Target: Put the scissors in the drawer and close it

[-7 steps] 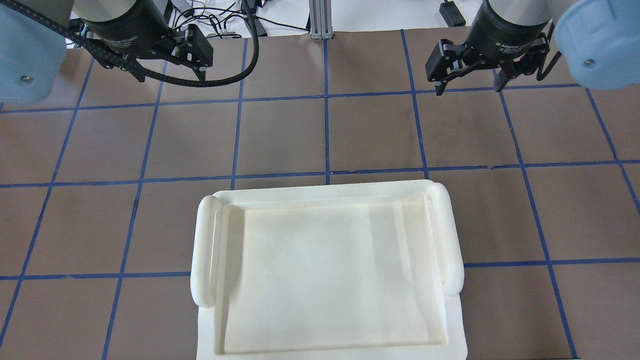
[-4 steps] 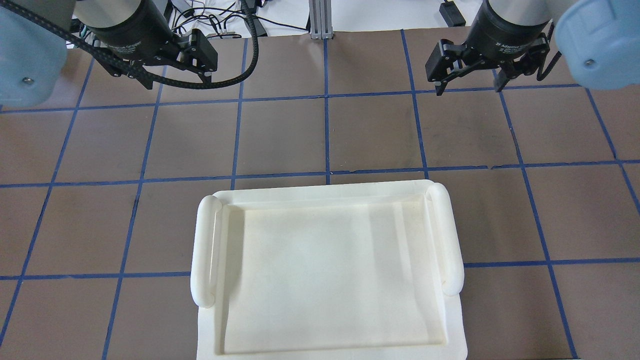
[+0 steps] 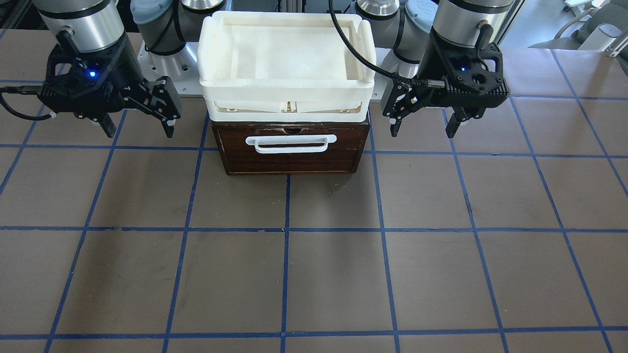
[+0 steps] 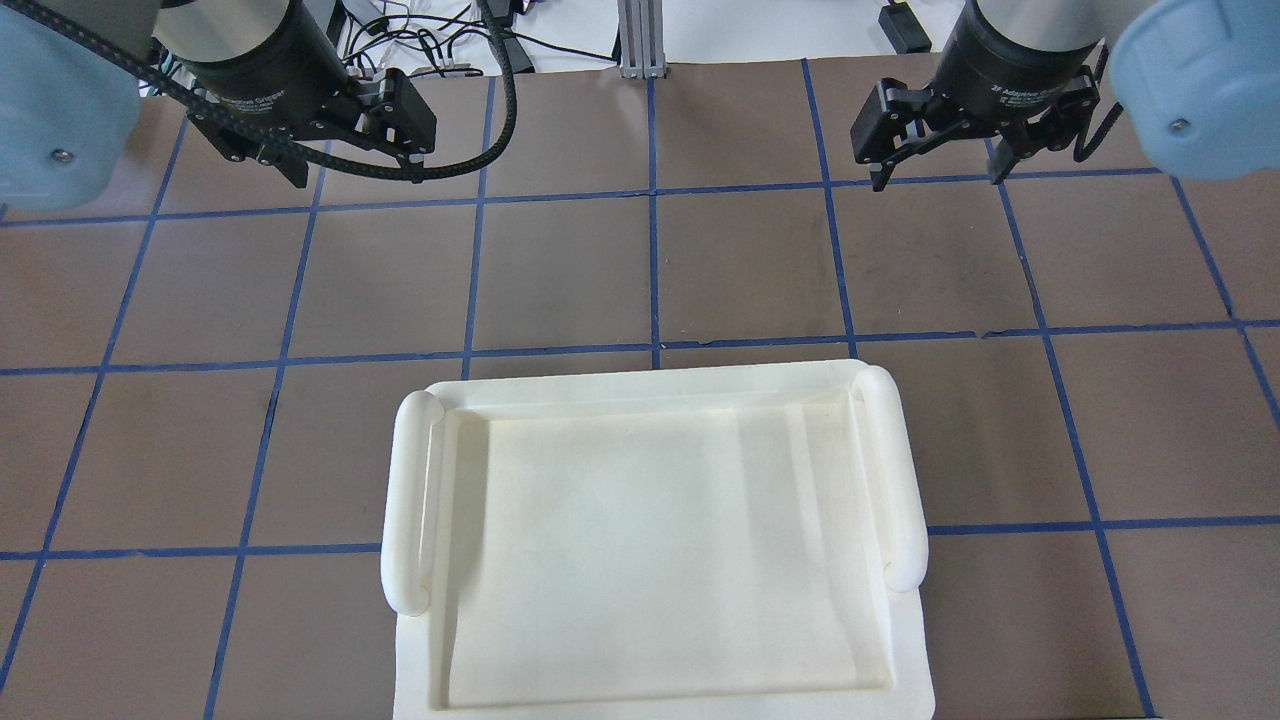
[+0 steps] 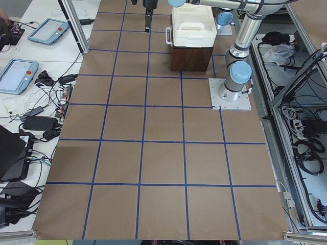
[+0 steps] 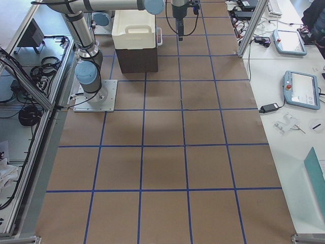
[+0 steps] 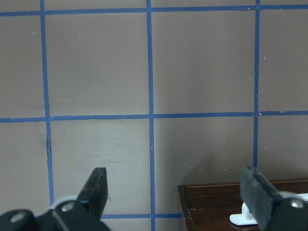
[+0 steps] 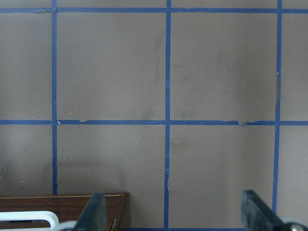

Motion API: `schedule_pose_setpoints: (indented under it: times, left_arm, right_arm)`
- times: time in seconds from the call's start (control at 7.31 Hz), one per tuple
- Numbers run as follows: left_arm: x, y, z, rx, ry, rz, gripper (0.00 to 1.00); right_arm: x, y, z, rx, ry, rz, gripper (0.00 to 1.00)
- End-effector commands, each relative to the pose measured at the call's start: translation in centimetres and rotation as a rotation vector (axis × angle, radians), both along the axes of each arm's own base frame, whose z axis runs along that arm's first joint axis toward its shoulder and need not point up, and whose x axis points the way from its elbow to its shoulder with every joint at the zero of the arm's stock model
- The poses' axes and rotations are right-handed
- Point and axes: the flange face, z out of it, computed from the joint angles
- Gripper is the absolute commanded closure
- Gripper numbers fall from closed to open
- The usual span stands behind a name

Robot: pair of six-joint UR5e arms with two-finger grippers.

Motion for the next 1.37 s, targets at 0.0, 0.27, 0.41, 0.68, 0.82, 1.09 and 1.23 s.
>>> schedule_pose_setpoints:
  times: [0.0,0.27,0.41,0.68,0.82,1.09,1.23]
  left_arm:
    - [1.6,0.1,1.4,0.005,-0.001,0.031,0.00]
    - [1.8,-1.0,1.2,0.012,-0.020,0.034,0.00]
    - [1.8,-0.9,1.4,0.009,-0.020,0.034,0.00]
    - [1.7,-1.4,0.8,0.017,-0.020,0.032,0.00]
    - [1.8,-1.4,0.8,0.017,-0.028,0.033,0.00]
    - [1.8,-1.4,0.8,0.017,-0.027,0.035,0.00]
    - [1.8,-1.4,0.8,0.015,-0.027,0.035,0.00]
  right_arm:
    - [0.0,0.0,0.0,0.000,0.000,0.000,0.00]
    - [0.0,0.0,0.0,0.000,0.000,0.000,0.00]
    - [0.0,0.0,0.0,0.000,0.000,0.000,0.00]
    - [0.0,0.0,0.0,0.000,0.000,0.000,0.00]
    - [0.0,-0.1,-0.1,0.002,-0.001,0.000,0.00]
    - [0.1,0.1,-0.1,0.005,-0.003,0.002,0.00]
    - [0.1,0.1,-0.2,0.005,-0.003,0.002,0.00]
